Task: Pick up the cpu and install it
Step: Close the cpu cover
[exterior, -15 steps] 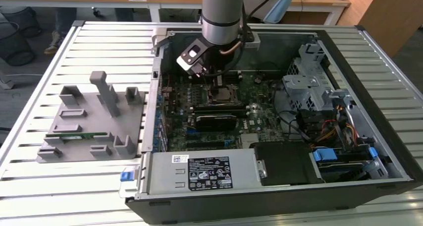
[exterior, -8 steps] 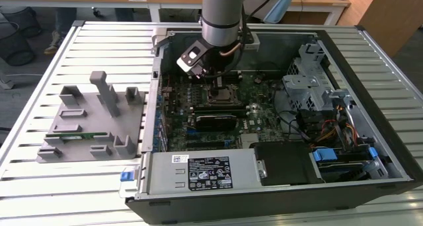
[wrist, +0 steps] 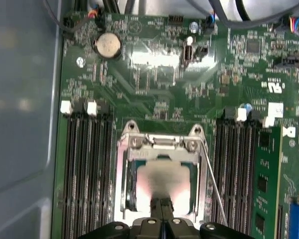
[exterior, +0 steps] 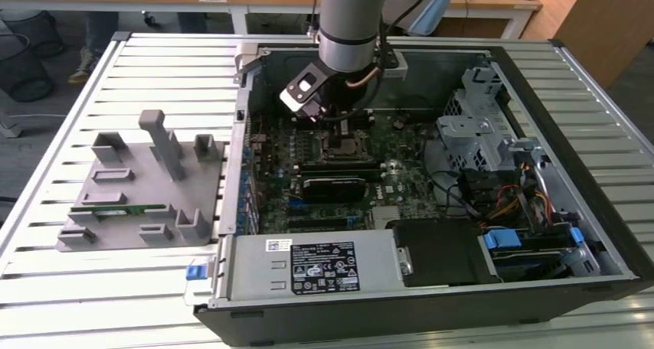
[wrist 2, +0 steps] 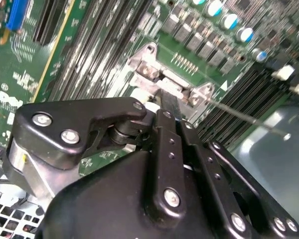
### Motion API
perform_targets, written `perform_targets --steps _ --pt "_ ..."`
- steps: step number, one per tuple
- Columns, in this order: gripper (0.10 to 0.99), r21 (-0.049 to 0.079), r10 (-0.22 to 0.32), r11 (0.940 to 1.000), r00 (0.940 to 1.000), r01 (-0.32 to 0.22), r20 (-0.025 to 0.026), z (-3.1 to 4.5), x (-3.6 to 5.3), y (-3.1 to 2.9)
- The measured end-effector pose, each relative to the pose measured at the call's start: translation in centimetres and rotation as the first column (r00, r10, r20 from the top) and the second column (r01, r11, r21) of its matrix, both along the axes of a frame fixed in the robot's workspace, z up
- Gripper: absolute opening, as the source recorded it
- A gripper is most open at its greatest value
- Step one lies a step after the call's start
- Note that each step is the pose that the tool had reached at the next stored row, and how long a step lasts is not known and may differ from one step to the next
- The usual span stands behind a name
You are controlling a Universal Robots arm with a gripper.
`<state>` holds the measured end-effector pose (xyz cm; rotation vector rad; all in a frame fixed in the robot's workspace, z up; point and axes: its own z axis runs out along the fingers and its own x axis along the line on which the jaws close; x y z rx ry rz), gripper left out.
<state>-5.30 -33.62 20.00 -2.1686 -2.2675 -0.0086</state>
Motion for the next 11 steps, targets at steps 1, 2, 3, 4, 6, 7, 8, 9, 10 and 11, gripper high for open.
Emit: perform_targets --steps 1,2,3,4,6,7,8,9,10,11 --pt "0.106 0.001 0.000 1.0000 1.0000 0.000 0.0001 -0.01 0.19 0.00" --pt "0.106 0.002 0.000 1.0000 1.0000 0.000 0.0003 -0.02 0.33 0.01" --pt "0.106 0.003 0.000 1.0000 1.0000 0.000 0.0002 -0.01 0.36 0.00" --pt "0.106 0.005 0.000 1.0000 1.0000 0.000 0.0004 0.07 0.37 0.01" --pt "0.106 0.005 0.000 1.0000 1.0000 0.000 -0.0001 0.60 0.35 0.00" --pt "0.106 0.006 0.000 1.0000 1.0000 0.000 -0.0002 0.86 0.35 0.00" --pt "0.106 0.006 0.000 1.0000 1.0000 0.000 -0.0001 1.00 0.35 0.00" --pt "0.106 0.006 0.000 1.0000 1.0000 0.000 0.0000 1.02 0.32 0.00" --pt "0.106 0.006 0.000 1.0000 1.0000 0.000 0.0002 1.02 0.15 0.00" --pt "0.106 0.006 0.000 1.0000 1.0000 0.000 0.0003 1.02 -0.13 0.00"
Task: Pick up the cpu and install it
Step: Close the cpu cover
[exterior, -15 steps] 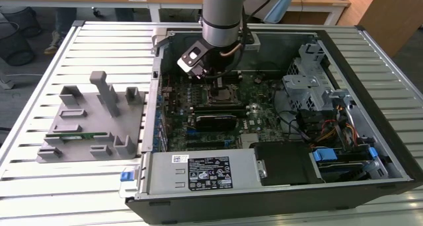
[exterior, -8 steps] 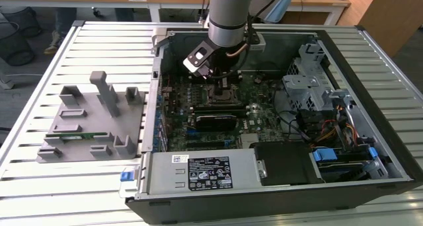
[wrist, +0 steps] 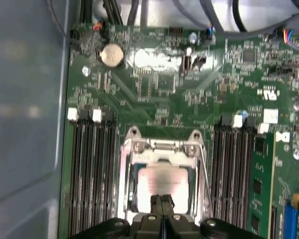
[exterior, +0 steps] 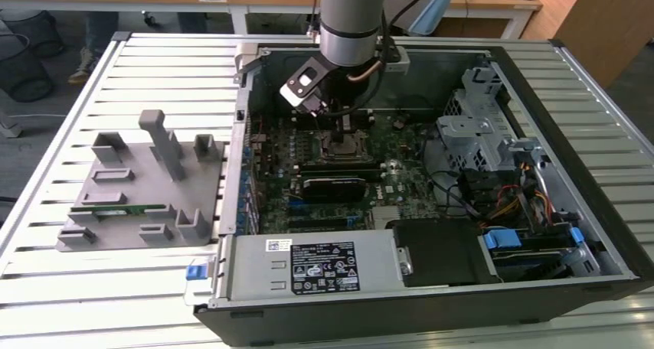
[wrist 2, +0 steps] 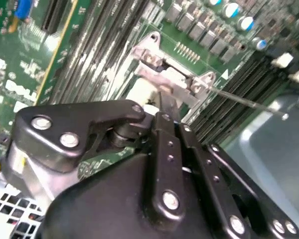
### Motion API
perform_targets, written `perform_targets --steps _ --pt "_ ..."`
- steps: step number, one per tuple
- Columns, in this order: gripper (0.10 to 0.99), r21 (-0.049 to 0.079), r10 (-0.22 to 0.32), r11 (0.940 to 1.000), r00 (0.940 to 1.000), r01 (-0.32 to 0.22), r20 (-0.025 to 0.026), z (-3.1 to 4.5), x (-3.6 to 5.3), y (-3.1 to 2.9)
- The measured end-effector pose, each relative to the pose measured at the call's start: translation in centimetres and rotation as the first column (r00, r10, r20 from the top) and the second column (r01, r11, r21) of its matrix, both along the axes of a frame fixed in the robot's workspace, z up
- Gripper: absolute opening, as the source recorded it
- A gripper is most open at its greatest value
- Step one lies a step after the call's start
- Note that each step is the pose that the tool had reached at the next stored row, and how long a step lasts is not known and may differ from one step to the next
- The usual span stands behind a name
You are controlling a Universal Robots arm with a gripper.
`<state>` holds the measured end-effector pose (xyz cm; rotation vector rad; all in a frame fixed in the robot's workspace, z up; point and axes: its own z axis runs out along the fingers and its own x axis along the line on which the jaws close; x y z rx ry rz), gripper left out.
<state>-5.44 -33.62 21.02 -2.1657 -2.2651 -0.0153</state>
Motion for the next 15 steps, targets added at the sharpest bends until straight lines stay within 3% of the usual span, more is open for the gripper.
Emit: perform_targets --steps 4,15 --pt "0.106 0.000 0.002 1.0000 1.0000 -0.002 0.0002 -0.18 -0.89 0.01" --pt "0.106 -0.001 0.003 1.0000 1.0000 -0.003 -0.0008 -1.14 -0.96 -0.01"
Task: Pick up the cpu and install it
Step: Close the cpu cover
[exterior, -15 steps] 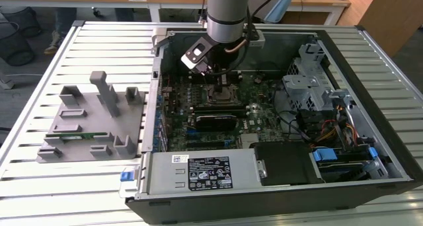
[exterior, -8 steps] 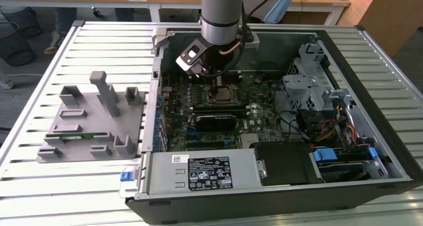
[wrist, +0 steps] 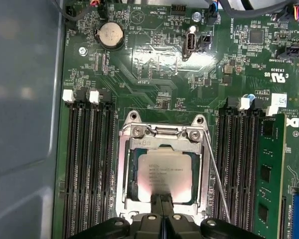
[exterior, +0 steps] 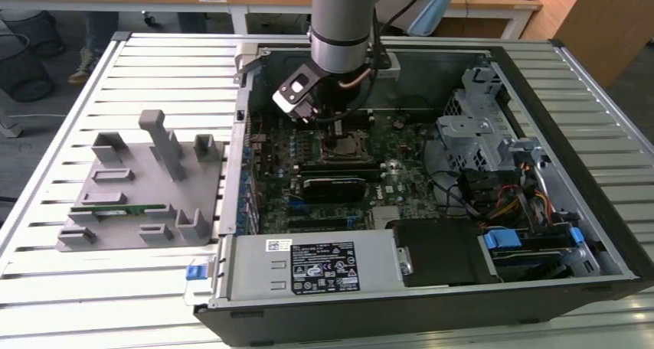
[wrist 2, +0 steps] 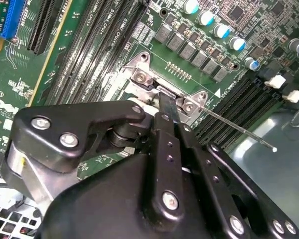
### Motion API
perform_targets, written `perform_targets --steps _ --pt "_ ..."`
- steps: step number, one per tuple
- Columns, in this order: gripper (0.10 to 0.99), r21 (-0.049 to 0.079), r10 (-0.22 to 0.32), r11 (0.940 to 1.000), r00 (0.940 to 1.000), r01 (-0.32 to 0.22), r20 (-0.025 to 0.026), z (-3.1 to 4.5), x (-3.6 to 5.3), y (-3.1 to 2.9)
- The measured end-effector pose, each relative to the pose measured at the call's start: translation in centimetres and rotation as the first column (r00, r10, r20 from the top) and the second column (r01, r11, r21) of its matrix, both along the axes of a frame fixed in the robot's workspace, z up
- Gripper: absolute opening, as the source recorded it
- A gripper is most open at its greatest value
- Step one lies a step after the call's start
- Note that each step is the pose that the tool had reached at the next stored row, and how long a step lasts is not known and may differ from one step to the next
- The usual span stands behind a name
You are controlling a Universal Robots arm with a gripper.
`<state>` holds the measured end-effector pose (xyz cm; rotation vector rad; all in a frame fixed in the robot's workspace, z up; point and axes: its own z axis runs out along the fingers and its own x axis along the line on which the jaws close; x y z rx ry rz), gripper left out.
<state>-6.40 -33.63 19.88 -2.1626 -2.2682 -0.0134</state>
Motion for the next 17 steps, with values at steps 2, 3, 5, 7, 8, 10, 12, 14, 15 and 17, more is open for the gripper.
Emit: perform_targets --steps 2,3,5,7,8,10,12,14,15,17 --pt "0.106 0.001 0.000 1.0000 1.0000 0.000 0.0006 -0.07 0.29 0.01" --pt "0.106 0.000 0.000 1.0000 1.0000 0.000 0.0003 -0.11 0.43 0.00" --pt "0.106 0.000 0.000 1.0000 1.0000 0.000 -0.0002 -0.15 0.67 -0.01" --pt "0.106 0.001 0.000 1.0000 1.0000 0.000 0.0007 -0.09 0.71 -0.02" --pt "0.106 0.002 0.000 1.0000 1.0000 0.000 0.0019 0.01 0.74 0.02" --pt "0.106 0.002 0.000 1.0000 1.0000 0.000 0.0013 0.54 0.75 0.02" --pt "0.106 0.002 0.000 1.0000 1.0000 0.000 0.0010 1.14 0.74 0.02" --pt "0.106 0.002 0.000 1.0000 1.0000 0.000 0.0009 1.17 0.84 0.01" --pt "0.106 0.002 0.000 1.0000 1.0000 0.000 0.0008 1.16 1.03 0.01" --pt "0.106 0.002 0.000 1.0000 1.0000 0.000 0.0008 1.14 1.51 0.01"
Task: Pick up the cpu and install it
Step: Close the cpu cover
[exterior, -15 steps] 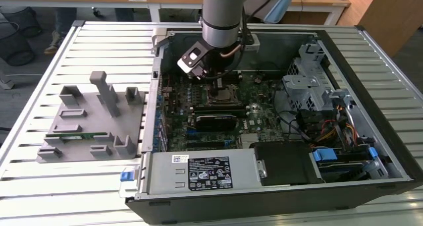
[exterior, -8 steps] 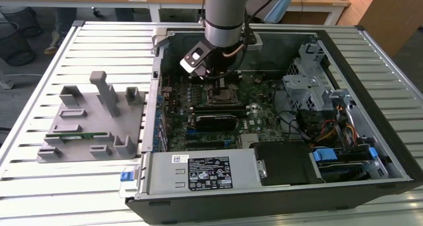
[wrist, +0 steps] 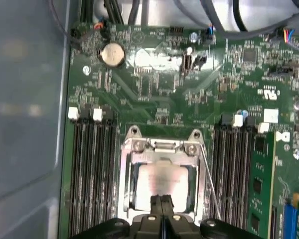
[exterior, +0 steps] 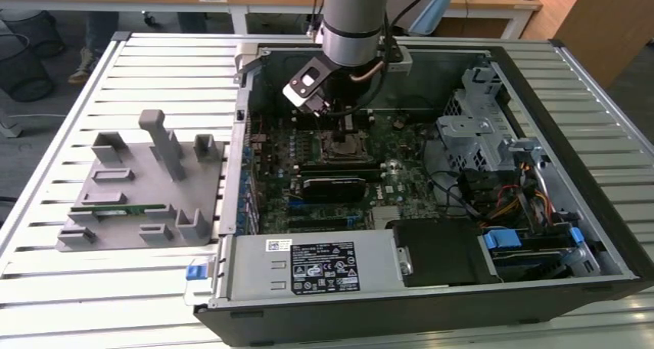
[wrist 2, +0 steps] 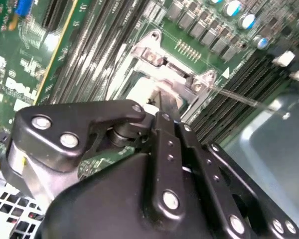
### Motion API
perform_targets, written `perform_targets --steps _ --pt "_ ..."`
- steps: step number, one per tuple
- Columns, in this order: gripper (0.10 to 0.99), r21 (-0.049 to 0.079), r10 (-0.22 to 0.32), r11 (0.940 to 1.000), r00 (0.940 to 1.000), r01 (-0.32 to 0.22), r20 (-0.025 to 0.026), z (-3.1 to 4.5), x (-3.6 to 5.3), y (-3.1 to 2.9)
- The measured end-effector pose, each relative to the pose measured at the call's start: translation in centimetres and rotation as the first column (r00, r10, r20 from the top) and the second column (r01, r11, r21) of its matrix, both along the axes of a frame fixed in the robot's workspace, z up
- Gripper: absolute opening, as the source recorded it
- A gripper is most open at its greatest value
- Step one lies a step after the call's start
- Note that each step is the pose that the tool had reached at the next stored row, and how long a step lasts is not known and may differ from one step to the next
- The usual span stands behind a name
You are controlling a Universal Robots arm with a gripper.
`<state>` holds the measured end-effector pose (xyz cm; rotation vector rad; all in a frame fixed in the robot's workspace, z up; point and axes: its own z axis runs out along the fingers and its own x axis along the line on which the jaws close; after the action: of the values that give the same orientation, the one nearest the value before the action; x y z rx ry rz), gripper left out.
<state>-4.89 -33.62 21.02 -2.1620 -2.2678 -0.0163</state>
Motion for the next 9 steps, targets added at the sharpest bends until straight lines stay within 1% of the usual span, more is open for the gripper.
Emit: perform_targets --steps 4,9 --pt "0.106 0.000 0.000 1.0000 1.0000 0.000 0.0000 -0.03 0.98 0.00" --pt "0.106 0.000 0.000 1.0000 1.0000 0.000 -0.0001 -0.03 1.68 0.00"
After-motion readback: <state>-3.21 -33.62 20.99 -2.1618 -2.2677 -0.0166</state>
